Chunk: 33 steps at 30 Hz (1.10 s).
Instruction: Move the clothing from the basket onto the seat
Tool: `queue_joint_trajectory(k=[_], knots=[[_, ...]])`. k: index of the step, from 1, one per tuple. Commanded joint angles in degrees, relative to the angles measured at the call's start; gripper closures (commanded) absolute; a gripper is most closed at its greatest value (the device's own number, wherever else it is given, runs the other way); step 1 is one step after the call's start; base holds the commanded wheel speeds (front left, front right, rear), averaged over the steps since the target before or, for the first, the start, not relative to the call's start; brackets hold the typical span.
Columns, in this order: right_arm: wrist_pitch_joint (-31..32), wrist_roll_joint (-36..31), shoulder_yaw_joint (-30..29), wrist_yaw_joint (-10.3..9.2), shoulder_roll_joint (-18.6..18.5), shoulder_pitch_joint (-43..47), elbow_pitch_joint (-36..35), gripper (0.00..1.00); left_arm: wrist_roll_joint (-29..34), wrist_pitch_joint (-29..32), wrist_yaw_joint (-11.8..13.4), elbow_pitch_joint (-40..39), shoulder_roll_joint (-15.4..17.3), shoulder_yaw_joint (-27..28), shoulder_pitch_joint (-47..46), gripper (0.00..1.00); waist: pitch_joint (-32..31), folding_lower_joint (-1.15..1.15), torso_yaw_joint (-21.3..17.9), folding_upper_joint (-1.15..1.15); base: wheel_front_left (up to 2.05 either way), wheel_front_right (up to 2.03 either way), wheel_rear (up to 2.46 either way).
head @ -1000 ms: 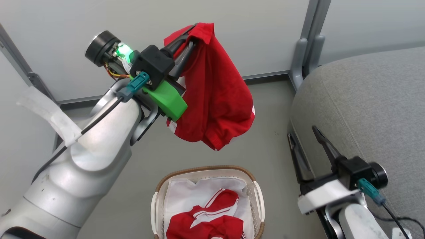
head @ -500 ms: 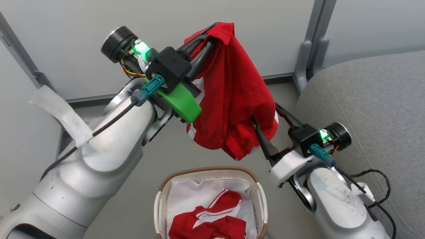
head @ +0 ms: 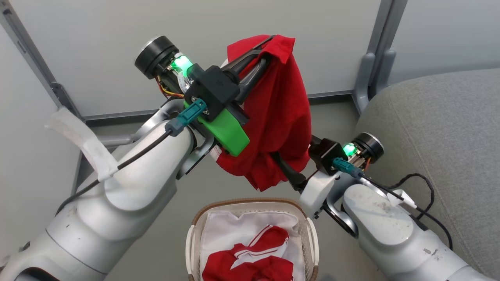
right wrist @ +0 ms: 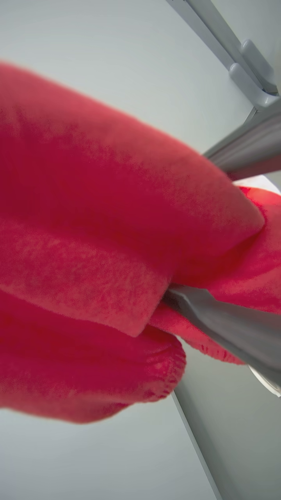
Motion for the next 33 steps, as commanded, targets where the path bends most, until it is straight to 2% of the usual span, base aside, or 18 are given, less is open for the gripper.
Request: queue_joint_trajectory(k=[1,2,3,5,7,8,13,14,16,17,25,33], knots=[[-0.1,0.8,0.8,-0.08,0.4,-1.0,0.6,0.0,-0.7,0.2,0.3,-0.2,-0.1,0.1,1.0,1.0,0.1,0.0,0.1,0.0,0.0,0.0,0.0],[-0.1,1.1,1.4,-0.08,0.6,-1.5,1.0,0.13,-0.9,0.2,0.4,-0.2,-0.1,0.1,1.2,1.0,0.1,0.0,0.2,0.0,0.0,0.0,0.0],[-0.1,1.4,1.9,-0.08,0.9,-2.0,1.4,0.48,-1.3,0.3,0.5,-0.1,0.0,0.2,1.6,1.0,0.1,0.0,0.4,0.0,0.0,0.0,0.0],[-0.1,2.0,2.6,-0.08,1.3,-2.6,1.8,0.8,-1.6,0.4,0.7,0.0,0.2,0.3,2.0,1.0,0.2,0.0,0.6,0.0,0.0,0.0,0.0],[-0.1,2.4,2.9,-0.08,1.4,-3.0,1.8,0.96,-2.1,0.5,0.8,0.4,0.5,0.3,2.9,1.0,0.2,0.0,0.7,0.0,0.0,0.0,0.0],[-0.1,2.5,2.9,-0.08,1.5,-3.0,1.7,1.0,-2.4,0.6,0.9,0.5,0.6,0.4,3.4,1.0,0.2,0.0,0.7,0.0,0.0,0.0,0.0],[-0.1,3.0,1.5,-0.08,0.7,-2.7,0.5,1.0,-5.5,0.4,1.9,2.2,1.6,1.3,7.7,1.0,0.3,0.0,0.5,0.0,0.0,0.0,0.0],[-0.1,3.1,1.2,-0.08,0.6,-2.5,0.3,1.0,-5.9,0.3,2.1,2.5,1.6,1.4,8.5,0.79,0.4,0.0,0.4,0.0,0.0,0.0,0.0],[-0.1,3.2,0.4,-0.08,0.1,-2.1,-0.1,1.0,-6.7,-0.3,2.5,2.9,1.5,1.7,10.2,0.29,0.5,0.0,0.3,0.0,0.0,0.0,0.0],[-0.1,3.1,-0.1,-0.08,-0.2,-2.0,-0.3,1.0,-7.3,-0.7,3.0,3.3,1.3,2.0,11.2,0.0,0.5,0.0,0.2,0.0,0.0,0.0,0.0],[-0.1,2.0,-4.4,-0.08,-2.1,-1.4,-1.4,1.0,-10.2,-2.7,4.4,5.9,-0.1,3.2,18.3,0.0,1.1,0.0,-0.5,0.0,0.0,0.0,0.0],[-0.1,0.6,-8.7,-0.08,-4.5,0.0,-2.7,1.0,-12.2,-3.6,4.3,6.7,-1.3,4.5,24.7,0.0,1.9,0.0,-1.7,0.0,0.0,0.0,0.0]])
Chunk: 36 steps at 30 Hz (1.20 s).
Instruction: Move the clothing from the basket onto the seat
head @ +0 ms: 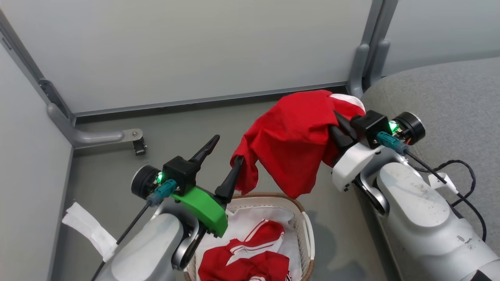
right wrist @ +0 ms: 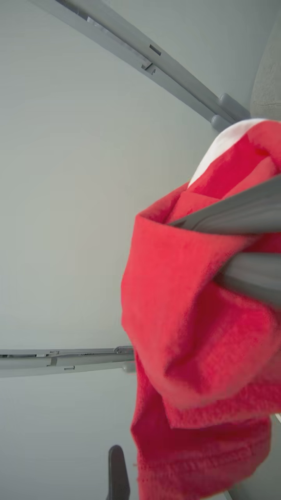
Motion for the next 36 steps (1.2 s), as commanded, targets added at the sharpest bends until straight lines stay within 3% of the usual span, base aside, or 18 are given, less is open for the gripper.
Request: queue_joint_trajectory(k=[1,18,28,36], knots=[[-0.1,-0.5,-0.8,-0.08,-0.8,1.1,-0.3,1.0,-0.4,-0.4,0.0,0.0,-0.1,0.3,1.5,0.0,0.5,0.0,-0.6,0.0,0.0,0.0,0.0],[-0.1,-3.9,-11.5,-0.08,-6.1,6.5,-5.0,1.0,3.1,-0.5,-1.5,-1.4,-2.1,2.9,7.6,0.0,4.5,0.0,-8.3,0.0,0.0,0.0,0.0],[0.0,-5.7,-17.9,-0.08,-4.6,11.6,-9.9,1.0,6.3,-0.4,-2.5,-1.7,-3.0,3.9,6.8,0.0,8.4,0.0,-17.9,0.0,0.0,0.0,0.0],[0.0,-6.6,-20.0,-0.08,-2.8,12.6,-11.2,1.0,7.8,-0.4,-3.0,-1.1,-3.3,4.0,5.3,0.0,11.0,0.0,-22.0,0.0,0.0,0.0,0.0]])
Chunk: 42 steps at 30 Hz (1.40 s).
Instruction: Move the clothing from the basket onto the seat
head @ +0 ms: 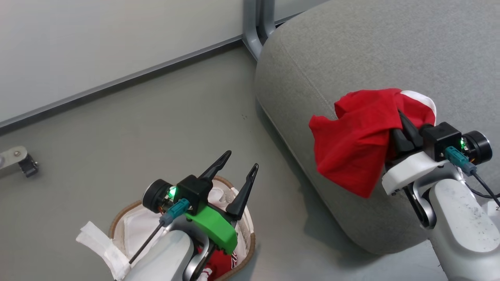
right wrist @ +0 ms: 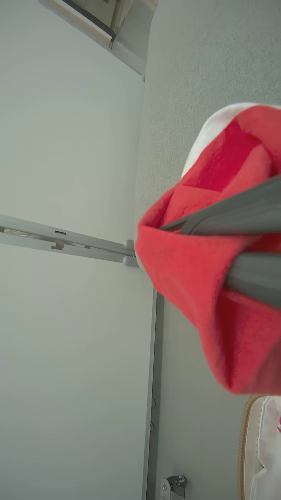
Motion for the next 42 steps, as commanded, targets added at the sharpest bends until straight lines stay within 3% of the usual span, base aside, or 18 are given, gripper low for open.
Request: queue_joint_trajectory(k=[1,11,17,23,29,35,42], knots=[[0.0,-0.3,-0.6,-0.08,0.1,0.2,-0.4,1.0,0.5,0.0,-0.1,0.3,0.1,0.1,-0.9,0.0,2.5,0.0,-2.4,-0.01,0.0,0.0,0.0],[-0.1,-0.1,-3.9,-0.08,1.3,-3.9,3.0,1.0,1.6,0.0,-0.6,-0.8,-0.3,-0.2,-2.8,0.0,6.2,0.0,-0.1,-0.01,0.0,0.0,0.0],[-0.1,-0.4,-5.9,-0.08,-0.8,-11.0,5.0,1.0,2.6,0.0,-0.2,-1.7,0.2,0.5,-3.9,0.0,9.1,0.0,3.3,-0.01,0.0,0.0,0.0],[0.6,0.5,-8.2,-0.08,-5.9,-21.2,7.3,1.0,3.8,0.0,-0.3,-3.3,0.8,0.3,-4.8,0.0,12.8,0.0,7.5,-0.01,0.0,0.0,0.0],[4.3,-0.3,-13.1,-0.08,-14.2,-31.1,9.0,1.0,4.8,0.0,-0.6,-5.1,0.3,-0.8,-6.4,0.0,16.9,0.0,12.4,-0.01,0.0,0.0,0.0],[7.2,-1.2,-18.2,-0.08,-20.4,-35.2,12.8,0.98,6.9,0.0,-0.7,-6.5,-0.3,-2.7,-8.7,0.0,20.9,0.0,17.1,-0.01,0.0,0.0,0.0],[4.4,-4.1,-23.9,-0.08,-20.8,-29.6,23.7,1.0,7.9,0.0,-0.9,-6.6,-1.0,-3.8,-9.9,0.0,23.8,0.0,19.3,-0.01,0.0,0.0,0.0]])
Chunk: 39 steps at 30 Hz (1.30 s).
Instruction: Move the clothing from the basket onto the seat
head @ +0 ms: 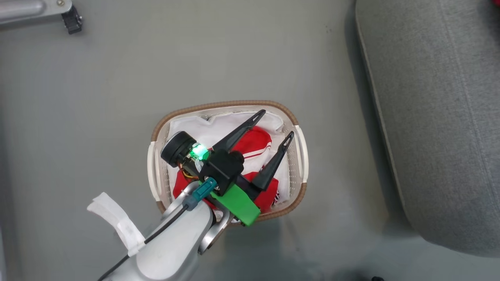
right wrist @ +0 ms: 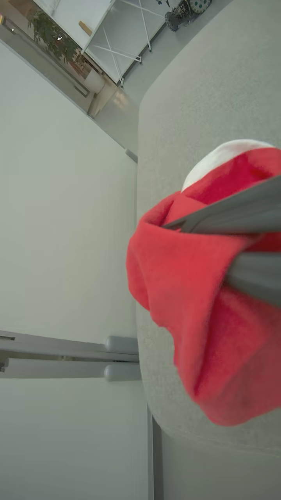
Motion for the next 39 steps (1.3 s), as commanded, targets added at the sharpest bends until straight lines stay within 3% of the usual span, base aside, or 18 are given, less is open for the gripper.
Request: queue_joint_trajectory(k=[1,6,7,9,10,21,28,39], knots=[[-1.1,-0.4,-1.1,-0.08,0.4,0.8,1.6,1.0,0.2,0.0,-0.1,-0.2,-0.1,-0.1,-1.0,0.0,3.3,-0.01,2.6,-0.01,0.0,0.0,0.0],[-2.9,-1.6,-3.0,-0.08,3.6,2.5,7.5,1.0,0.4,0.0,0.1,0.1,0.8,0.2,-1.0,0.0,4.1,-0.01,1.5,-0.01,0.0,0.0,0.0],[-3.3,-2.0,-3.1,-0.08,4.1,2.4,8.0,0.86,0.4,0.0,0.3,0.2,1.0,0.4,-1.1,0.0,4.2,-0.01,1.1,-0.01,0.0,0.0,0.0],[-3.8,-2.8,-3.0,-0.08,5.3,2.1,8.7,0.42,0.3,0.0,0.4,0.1,1.2,0.5,-1.2,0.0,4.2,-0.01,0.5,-0.01,0.0,0.0,0.0],[-4.0,-3.1,-2.9,-0.08,5.8,1.9,8.7,0.0,0.2,0.0,0.4,0.1,1.3,0.5,-1.3,0.0,4.1,-0.01,0.2,-0.01,0.0,0.0,0.0],[-5.0,-4.2,-0.1,-0.08,9.6,5.2,5.8,0.0,-1.0,0.0,0.9,0.1,1.8,1.5,-0.3,0.0,1.2,-0.01,-3.5,-0.01,0.0,0.0,0.0],[-5.0,-3.5,2.3,-0.08,11.4,12.2,-0.8,0.0,-2.3,0.0,1.1,-0.5,1.4,3.4,1.9,0.0,-2.4,-0.01,-4.8,-0.01,0.0,0.0,0.0],[-4.9,-0.7,8.7,-0.08,12.5,17.5,-10.6,0.0,-3.4,0.0,1.5,-0.5,-0.2,8.6,6.9,0.0,-10.8,-0.01,-3.0,-0.01,0.0,0.0,0.0]])
